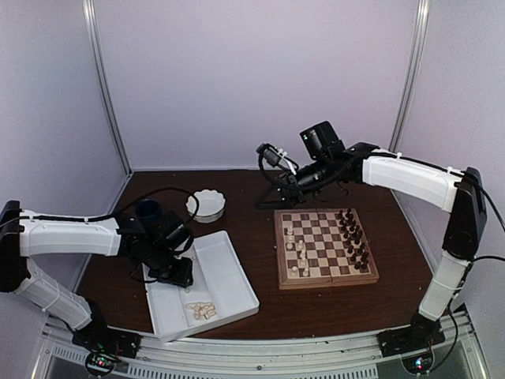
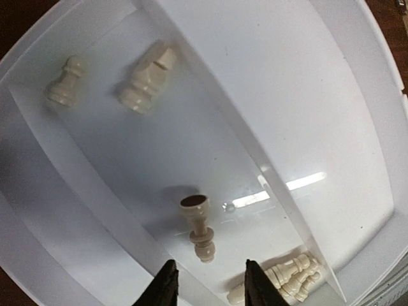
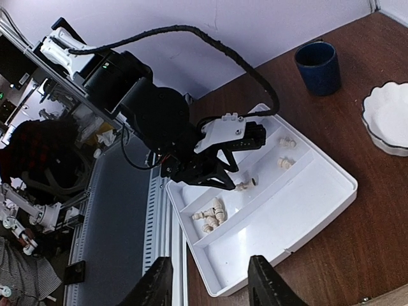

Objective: Set up the chess pieces on the board
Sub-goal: Pick up the knight from the storage box.

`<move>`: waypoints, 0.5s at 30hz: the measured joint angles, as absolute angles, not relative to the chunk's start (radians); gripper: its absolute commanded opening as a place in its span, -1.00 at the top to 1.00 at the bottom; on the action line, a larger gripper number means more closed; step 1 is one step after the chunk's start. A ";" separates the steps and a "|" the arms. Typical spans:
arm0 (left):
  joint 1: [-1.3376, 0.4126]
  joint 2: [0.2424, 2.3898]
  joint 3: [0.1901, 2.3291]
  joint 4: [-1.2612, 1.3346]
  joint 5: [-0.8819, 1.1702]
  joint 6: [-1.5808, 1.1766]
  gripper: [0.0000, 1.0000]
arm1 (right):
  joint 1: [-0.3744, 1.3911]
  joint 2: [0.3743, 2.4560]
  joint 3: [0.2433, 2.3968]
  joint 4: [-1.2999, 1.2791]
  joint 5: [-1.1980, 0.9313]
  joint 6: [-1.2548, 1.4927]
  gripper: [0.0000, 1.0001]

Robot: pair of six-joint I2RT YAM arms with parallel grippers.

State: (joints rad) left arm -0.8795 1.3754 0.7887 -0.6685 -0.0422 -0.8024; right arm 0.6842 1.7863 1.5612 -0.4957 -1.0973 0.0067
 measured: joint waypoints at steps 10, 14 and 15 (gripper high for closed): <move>-0.735 1.416 0.995 -0.752 0.022 -0.628 0.24 | 0.550 1.691 1.558 -0.602 -1.073 -0.101 0.11; -0.701 1.521 1.064 -0.772 0.022 -0.521 0.23 | 0.517 1.620 1.517 -0.648 -1.042 -0.149 0.09; -0.699 1.554 1.081 -0.785 0.021 -0.496 0.23 | 0.511 1.597 1.507 -0.657 -1.037 -0.157 0.09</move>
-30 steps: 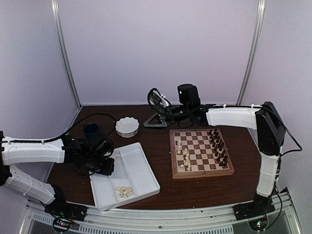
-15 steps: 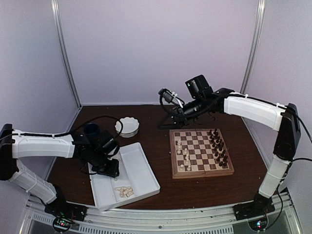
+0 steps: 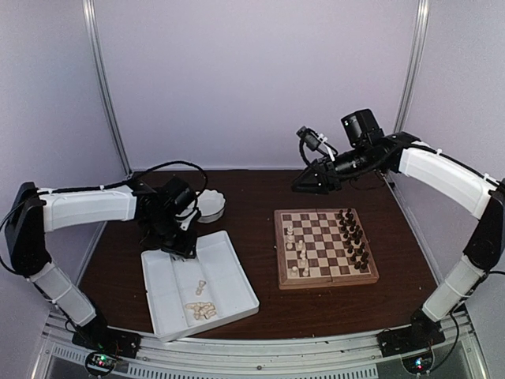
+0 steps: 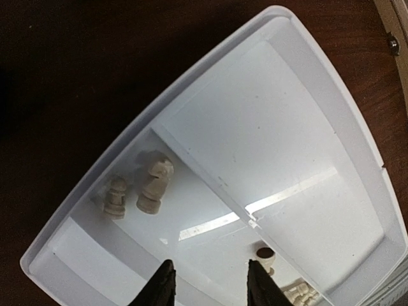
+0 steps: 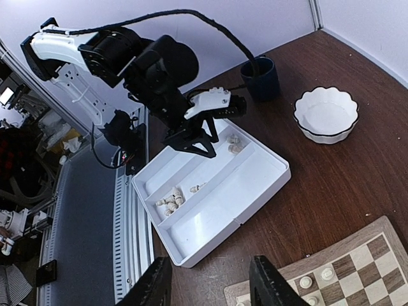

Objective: Set up the chess pieces on the board
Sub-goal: Pick up the knight from the storage box.

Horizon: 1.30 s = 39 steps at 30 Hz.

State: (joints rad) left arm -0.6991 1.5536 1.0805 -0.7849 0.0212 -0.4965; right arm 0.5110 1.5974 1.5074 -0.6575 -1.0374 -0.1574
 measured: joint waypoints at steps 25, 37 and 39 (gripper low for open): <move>-0.630 1.836 1.180 -0.828 -0.010 -0.309 0.71 | 0.436 1.510 1.444 -0.683 -1.023 -0.195 0.07; -0.630 1.839 1.185 -0.813 -0.019 -0.311 0.85 | 0.429 1.509 1.433 -0.670 -1.023 -0.183 0.07; -0.630 1.831 1.180 -0.811 -0.024 -0.313 0.85 | 0.429 1.509 1.433 -0.670 -1.023 -0.184 0.08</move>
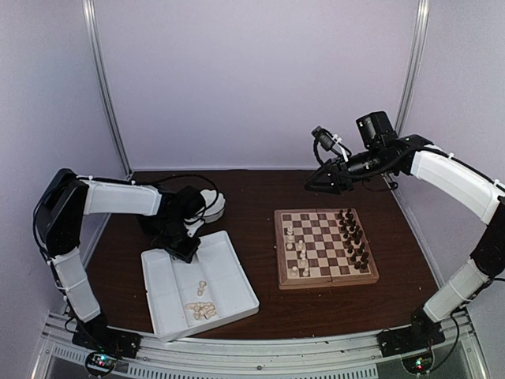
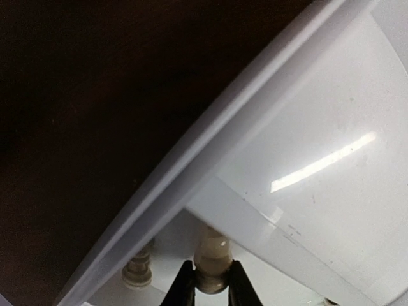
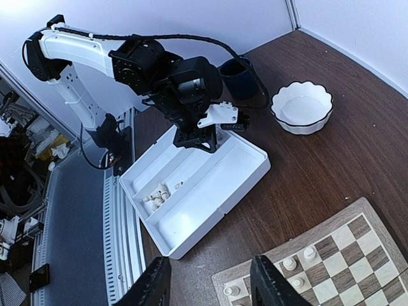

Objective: Set up the chess pieces on the board
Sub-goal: Pick up the knight from the storage box, then pass from the left arm to the right

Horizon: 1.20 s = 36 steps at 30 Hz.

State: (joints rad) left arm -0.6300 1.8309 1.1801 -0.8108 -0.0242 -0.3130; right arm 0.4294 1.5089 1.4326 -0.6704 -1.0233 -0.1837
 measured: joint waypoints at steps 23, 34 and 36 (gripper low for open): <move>-0.696 1.234 0.895 -0.315 0.377 -0.275 0.83 | 0.666 1.788 1.655 -0.776 -0.987 -0.157 0.07; -0.792 1.273 0.919 -0.179 0.524 -0.321 0.83 | 0.769 1.939 1.858 -0.799 -1.033 -0.122 0.06; -0.795 1.277 0.925 -0.171 0.538 -0.325 0.83 | 0.775 1.939 1.865 -0.796 -1.050 -0.119 0.07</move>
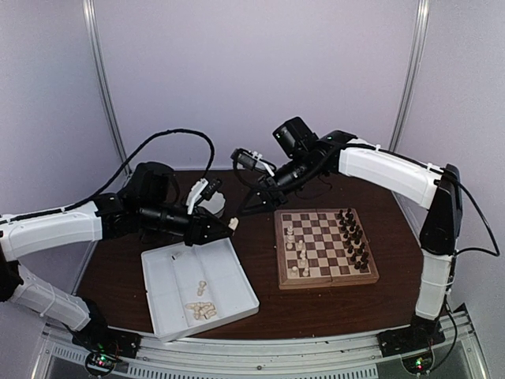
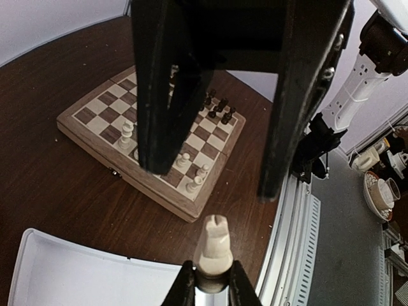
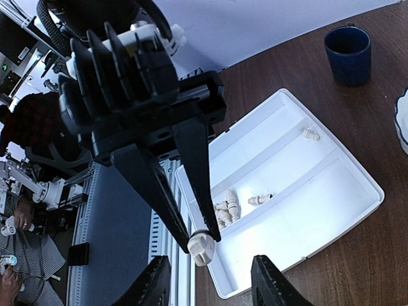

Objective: Set up the chess pieces on the board
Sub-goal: Pass from the left arm to the right

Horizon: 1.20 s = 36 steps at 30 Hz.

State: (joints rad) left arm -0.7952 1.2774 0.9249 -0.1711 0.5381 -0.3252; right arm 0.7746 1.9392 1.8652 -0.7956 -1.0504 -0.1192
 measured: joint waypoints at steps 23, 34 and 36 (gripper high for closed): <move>-0.797 1.302 0.937 -0.097 0.601 -0.368 0.82 | 0.807 1.941 1.835 -0.786 -1.110 -0.104 0.69; -0.799 1.300 0.942 -0.130 0.551 -0.346 0.02 | 0.800 1.934 1.833 -0.823 -1.039 -0.169 0.92; -0.799 1.293 0.945 -0.165 0.516 -0.322 -0.11 | 0.794 1.915 1.822 -0.849 -0.974 -0.219 0.92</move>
